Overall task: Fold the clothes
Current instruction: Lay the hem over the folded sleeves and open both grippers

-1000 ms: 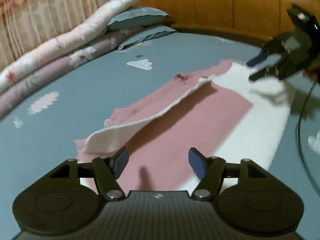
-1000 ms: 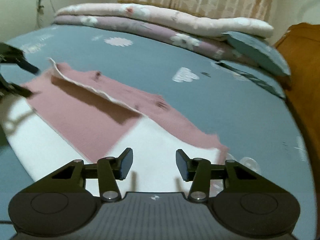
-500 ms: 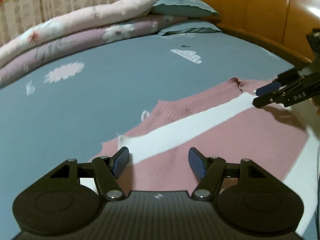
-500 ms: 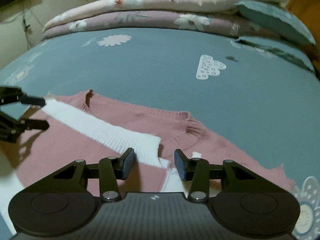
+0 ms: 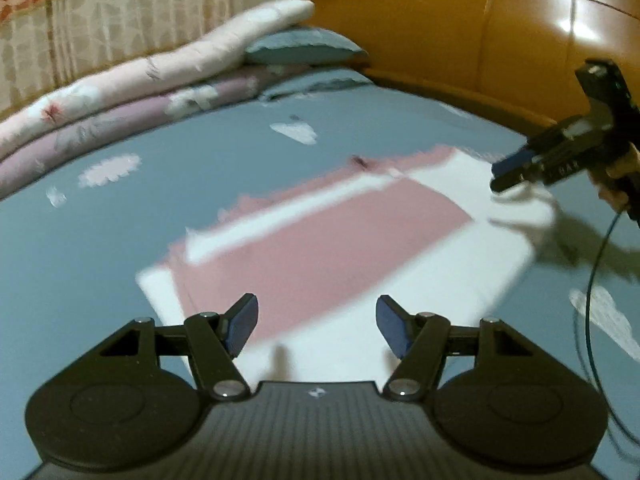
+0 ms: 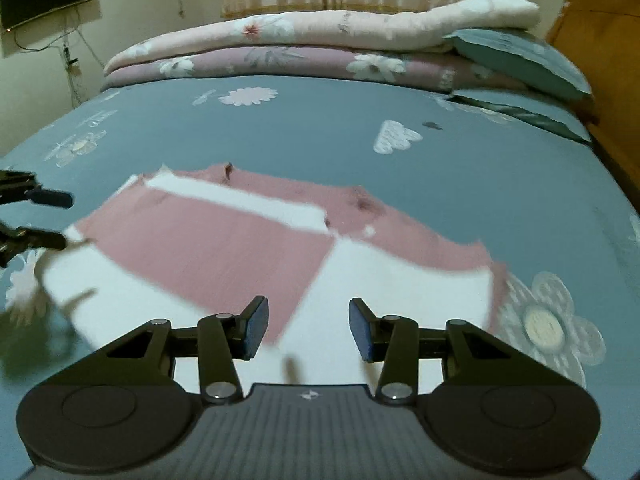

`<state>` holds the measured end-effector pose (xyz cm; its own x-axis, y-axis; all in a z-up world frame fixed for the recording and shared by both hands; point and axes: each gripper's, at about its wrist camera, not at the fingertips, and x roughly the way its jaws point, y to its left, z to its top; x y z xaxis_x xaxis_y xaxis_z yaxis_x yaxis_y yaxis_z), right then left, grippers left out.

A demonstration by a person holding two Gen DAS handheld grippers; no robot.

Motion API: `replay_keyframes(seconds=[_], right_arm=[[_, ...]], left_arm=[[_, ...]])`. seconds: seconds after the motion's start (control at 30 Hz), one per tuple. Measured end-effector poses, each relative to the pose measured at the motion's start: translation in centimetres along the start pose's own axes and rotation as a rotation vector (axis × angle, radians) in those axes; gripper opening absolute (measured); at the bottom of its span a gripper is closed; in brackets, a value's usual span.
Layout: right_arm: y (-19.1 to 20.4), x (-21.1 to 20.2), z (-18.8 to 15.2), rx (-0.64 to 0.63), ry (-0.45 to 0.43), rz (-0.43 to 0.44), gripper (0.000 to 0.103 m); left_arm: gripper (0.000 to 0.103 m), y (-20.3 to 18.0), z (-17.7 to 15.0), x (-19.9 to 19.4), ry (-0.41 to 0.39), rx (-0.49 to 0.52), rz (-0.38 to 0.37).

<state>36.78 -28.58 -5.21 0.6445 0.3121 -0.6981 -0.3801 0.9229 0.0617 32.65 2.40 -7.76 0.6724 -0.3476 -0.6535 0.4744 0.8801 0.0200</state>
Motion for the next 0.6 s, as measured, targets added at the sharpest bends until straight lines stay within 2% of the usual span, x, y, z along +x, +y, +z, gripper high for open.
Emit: replay_keyframes(seconds=[0.13,0.2,0.33,0.43,0.53,0.6], right_arm=[[-0.7,-1.9,-3.1,0.061,0.03,-0.027,0.05],[-1.1,-2.9,-4.6,0.091,0.045,-0.041,0.05],[-1.8,-4.4,-6.1,0.112,0.065,-0.052,0.05],[-1.7,-5.4,-5.6,0.124,0.024,-0.02,0.05],[-2.0,-4.9,-4.9,0.173,-0.01,0.034,0.05],[-2.4,-3.6,-5.1,0.197,0.004,0.037,0.05]], left_arm=[[0.066,0.1,-3.3,0.7,0.116,-0.092,-0.001],[0.067,0.2,-3.9,0.2,0.113,-0.104,0.003],[0.067,-0.3,-2.9,-1.1,0.11,-0.072,0.011],[0.07,-1.2,-1.5,-1.9,0.065,0.001,0.017],[0.071,-1.5,-0.6,-0.9,0.052,0.004,0.012],[0.071,-1.3,-1.2,0.1,0.067,-0.013,0.02]])
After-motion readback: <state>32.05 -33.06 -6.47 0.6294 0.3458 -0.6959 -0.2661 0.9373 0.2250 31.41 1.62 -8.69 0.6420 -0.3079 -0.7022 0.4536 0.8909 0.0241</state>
